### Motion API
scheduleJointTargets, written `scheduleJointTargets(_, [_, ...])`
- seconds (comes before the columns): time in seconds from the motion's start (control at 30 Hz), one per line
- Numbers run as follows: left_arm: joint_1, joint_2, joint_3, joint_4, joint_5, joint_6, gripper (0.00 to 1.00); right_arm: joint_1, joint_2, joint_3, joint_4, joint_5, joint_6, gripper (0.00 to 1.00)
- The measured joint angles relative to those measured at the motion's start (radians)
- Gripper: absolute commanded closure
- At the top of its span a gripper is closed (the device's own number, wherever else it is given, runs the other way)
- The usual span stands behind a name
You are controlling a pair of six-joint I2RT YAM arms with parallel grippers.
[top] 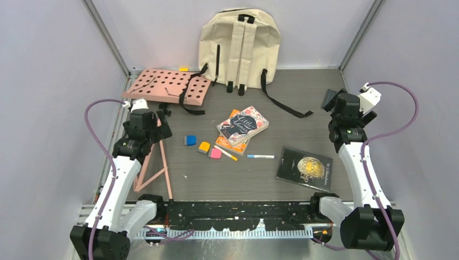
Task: Pack the student bag
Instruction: Adjust the student bag at the center of the board.
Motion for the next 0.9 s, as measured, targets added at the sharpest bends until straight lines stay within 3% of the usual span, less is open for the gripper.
scheduleJointTargets(0.47, [0.000, 0.070, 0.052, -0.026, 0.022, 0.003, 0.01, 0.000, 0.118, 0.101, -0.117, -0.029, 0.003, 0.00])
scheduleJointTargets(0.9, [0.000, 0.084, 0.063, 0.024, 0.262, -0.057, 0.01, 0.035, 0.354, 0.270, -0.123, -0.438, -0.016, 0.05])
